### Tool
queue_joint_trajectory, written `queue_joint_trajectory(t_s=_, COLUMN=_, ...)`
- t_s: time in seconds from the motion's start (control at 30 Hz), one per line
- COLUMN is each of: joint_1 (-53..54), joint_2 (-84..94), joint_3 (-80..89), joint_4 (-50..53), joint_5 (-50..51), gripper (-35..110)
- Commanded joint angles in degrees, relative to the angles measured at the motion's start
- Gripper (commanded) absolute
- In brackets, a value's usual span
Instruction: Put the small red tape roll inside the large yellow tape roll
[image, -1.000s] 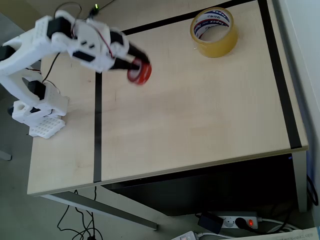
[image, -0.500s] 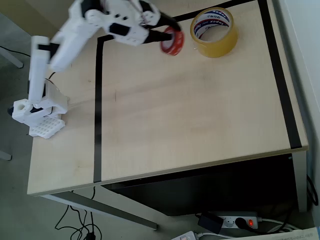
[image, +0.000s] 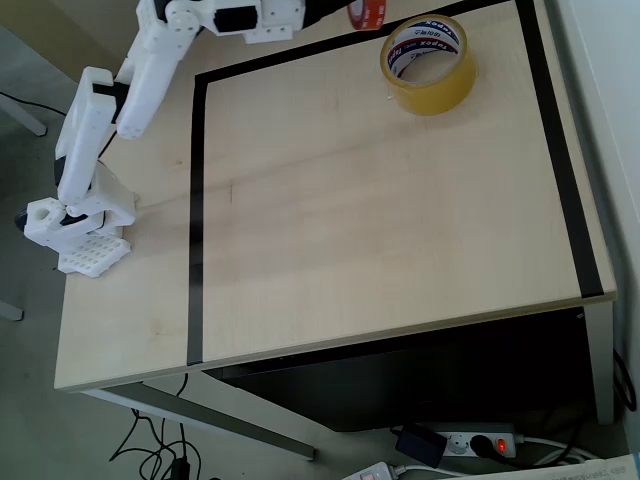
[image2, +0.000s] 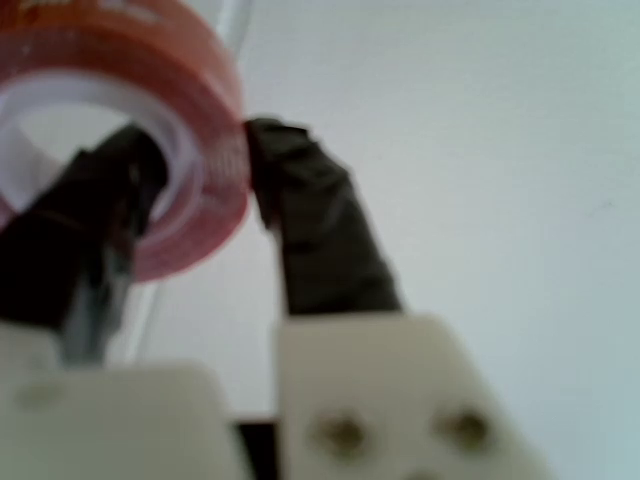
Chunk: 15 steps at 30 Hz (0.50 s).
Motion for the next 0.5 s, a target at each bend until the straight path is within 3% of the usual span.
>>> queue_joint_trajectory(t_s=0.0, joint_1=-1.5, joint_2=0.1, joint_3=-1.9, joint_4=-4.7, joint_5=0.1, gripper=0)
queue_joint_trajectory(t_s=0.47, joint_1=-2.1, joint_2=-8.6, joint_3=-1.9, joint_4=-9.1, joint_5=0.4, gripper=1)
